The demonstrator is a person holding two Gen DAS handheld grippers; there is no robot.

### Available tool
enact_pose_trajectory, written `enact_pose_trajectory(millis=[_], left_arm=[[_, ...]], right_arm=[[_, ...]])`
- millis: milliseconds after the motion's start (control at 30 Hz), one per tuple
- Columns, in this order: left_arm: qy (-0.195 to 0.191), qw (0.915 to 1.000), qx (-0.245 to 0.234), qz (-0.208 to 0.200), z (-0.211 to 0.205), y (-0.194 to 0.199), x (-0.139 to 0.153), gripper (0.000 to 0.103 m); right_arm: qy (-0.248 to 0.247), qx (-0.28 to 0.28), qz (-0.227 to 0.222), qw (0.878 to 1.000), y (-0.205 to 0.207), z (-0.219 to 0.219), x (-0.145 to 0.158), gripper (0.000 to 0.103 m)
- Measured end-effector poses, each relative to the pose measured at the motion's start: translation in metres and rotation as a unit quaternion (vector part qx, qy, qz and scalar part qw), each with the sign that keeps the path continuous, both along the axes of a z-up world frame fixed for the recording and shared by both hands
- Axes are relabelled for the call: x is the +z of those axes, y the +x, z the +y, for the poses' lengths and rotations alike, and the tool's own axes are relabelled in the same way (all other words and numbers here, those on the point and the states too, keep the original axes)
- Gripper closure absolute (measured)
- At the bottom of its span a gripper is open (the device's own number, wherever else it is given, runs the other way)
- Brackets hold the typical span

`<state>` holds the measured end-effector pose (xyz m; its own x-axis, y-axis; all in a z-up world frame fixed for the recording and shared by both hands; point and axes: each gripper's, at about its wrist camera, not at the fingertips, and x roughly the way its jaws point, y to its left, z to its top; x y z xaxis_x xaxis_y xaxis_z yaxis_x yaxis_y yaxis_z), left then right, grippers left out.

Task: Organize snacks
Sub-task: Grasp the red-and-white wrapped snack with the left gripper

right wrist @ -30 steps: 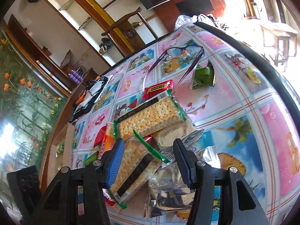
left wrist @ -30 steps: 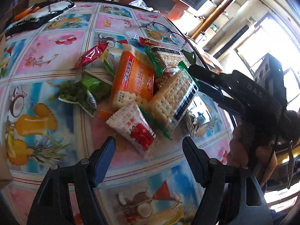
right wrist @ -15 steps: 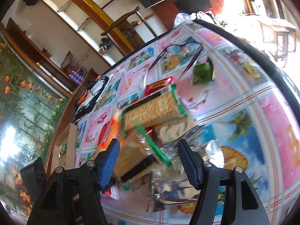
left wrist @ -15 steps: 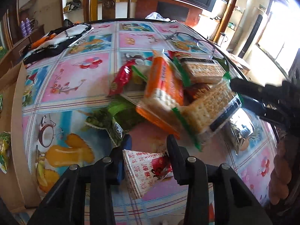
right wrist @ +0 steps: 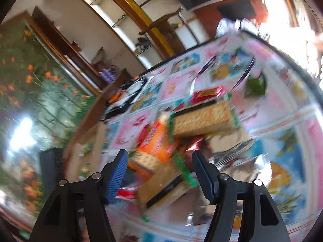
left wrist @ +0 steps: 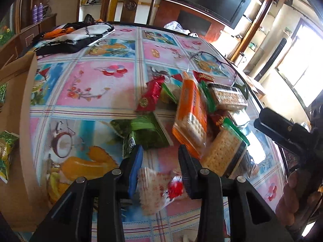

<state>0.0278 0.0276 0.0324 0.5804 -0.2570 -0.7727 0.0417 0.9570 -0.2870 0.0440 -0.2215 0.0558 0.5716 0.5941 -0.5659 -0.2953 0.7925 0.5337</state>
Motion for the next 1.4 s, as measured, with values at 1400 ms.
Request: enact_pose_trajectory(millis=[1400], left_arm=[[0.146,0.9767,-0.157,0.006,-0.038,-0.028,-0.017,0.027]], right_arm=[[0.052,0.107,0.095,0.988,0.007,0.005,-0.024,0.032]])
